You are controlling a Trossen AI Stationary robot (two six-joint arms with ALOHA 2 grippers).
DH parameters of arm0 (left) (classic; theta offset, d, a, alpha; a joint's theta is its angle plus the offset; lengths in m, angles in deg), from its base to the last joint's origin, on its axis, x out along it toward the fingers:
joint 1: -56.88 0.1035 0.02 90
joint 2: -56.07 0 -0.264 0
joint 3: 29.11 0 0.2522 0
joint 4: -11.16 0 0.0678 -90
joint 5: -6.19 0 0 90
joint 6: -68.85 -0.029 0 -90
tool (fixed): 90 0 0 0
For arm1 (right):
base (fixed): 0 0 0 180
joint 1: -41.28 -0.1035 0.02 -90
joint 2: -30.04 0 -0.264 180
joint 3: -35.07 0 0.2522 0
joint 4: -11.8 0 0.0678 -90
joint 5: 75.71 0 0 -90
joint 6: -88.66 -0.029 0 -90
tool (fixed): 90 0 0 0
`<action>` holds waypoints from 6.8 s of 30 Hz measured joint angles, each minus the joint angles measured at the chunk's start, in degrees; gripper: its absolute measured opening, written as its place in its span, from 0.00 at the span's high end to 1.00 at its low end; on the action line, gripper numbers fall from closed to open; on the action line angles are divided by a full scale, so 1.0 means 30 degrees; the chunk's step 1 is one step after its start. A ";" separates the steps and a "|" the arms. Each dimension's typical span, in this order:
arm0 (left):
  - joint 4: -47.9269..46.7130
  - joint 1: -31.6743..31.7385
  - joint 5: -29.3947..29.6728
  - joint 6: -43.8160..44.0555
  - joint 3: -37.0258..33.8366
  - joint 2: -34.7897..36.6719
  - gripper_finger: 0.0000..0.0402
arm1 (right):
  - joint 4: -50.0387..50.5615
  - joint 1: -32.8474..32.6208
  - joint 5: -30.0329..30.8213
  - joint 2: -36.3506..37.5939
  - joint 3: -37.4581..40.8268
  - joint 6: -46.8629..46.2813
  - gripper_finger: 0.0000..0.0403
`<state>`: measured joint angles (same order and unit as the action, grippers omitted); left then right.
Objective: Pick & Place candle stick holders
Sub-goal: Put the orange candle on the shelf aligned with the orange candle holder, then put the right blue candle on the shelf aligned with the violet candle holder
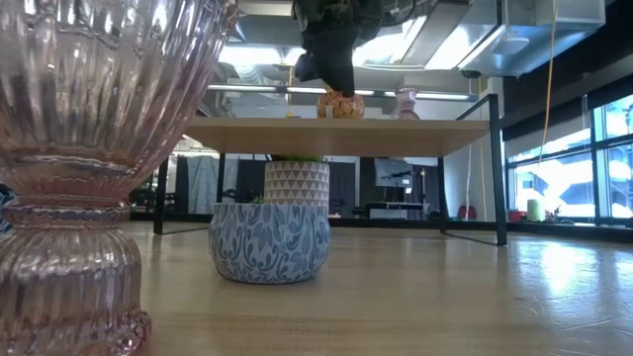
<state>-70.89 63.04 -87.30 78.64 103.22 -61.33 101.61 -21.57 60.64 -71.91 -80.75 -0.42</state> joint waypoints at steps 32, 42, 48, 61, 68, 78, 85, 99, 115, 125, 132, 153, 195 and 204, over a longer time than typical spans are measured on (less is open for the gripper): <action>-0.1245 -0.3551 -0.4514 0.5739 0.5377 0.0481 0.70 | 0.0197 0.0036 -0.0424 0.1747 0.0000 0.5509 0.58; -0.0890 -0.9406 -0.1284 0.8611 0.5377 0.0475 0.73 | -0.2268 0.0471 -0.2035 0.3562 0.0007 1.2601 0.58; -0.0495 -1.3155 0.9667 1.0924 0.5088 0.0474 0.77 | -0.3174 0.2599 -0.2425 0.3847 0.0007 1.4047 0.58; -0.6530 -1.4950 1.6599 1.4507 0.4983 0.1721 0.80 | -0.5732 0.7576 -0.3965 0.4447 0.0300 1.7418 0.58; -0.7242 -1.4851 1.6816 1.4838 0.4970 0.2124 0.81 | -0.7349 0.8594 -0.4041 0.4596 0.1283 1.8157 0.58; -0.7041 -1.3828 1.6612 1.5397 0.4966 0.2127 0.81 | -0.9304 0.9257 -0.4126 0.7252 0.4822 1.9017 0.58; -0.3677 -1.3005 1.7418 1.7027 0.1975 0.2718 0.81 | -1.2147 0.9843 -0.5217 1.0333 0.8691 1.9366 0.58; 1.1694 -0.4896 0.7983 0.9874 -0.6329 0.6348 0.81 | -0.8276 1.0048 -0.2910 1.7884 1.2109 2.1639 0.58; 0.8233 0.2610 0.2830 0.5809 -0.6309 0.8171 0.81 | -1.4281 1.4498 -0.5652 2.2533 1.7573 2.4567 0.58; 0.6736 0.2994 0.0167 0.3516 -0.6309 0.8240 0.81 | -1.6945 1.8249 -1.0117 2.0919 1.7573 2.4819 0.58; 0.2116 0.2165 -0.0715 0.1879 -0.6309 0.8240 0.81 | -1.8342 2.0168 -1.2778 1.8847 1.7187 2.4676 0.58; 0.1344 -0.3246 -0.0552 0.2116 -1.2814 1.2197 0.81 | -1.4315 1.8170 -1.4697 1.1380 1.2976 2.0045 0.58; 1.6910 -1.2080 0.3478 1.5924 -2.1369 0.8824 0.81 | -2.0284 1.2877 -1.4531 0.3045 1.2847 1.1571 0.58; 1.9845 -1.1490 0.2472 1.3338 -2.1376 0.6825 0.81 | -1.7864 1.2522 -1.4610 0.0911 1.1051 1.1033 0.58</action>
<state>-11.36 28.57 -79.88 118.65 39.09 -40.86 48.02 16.00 16.81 -69.18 -47.60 32.68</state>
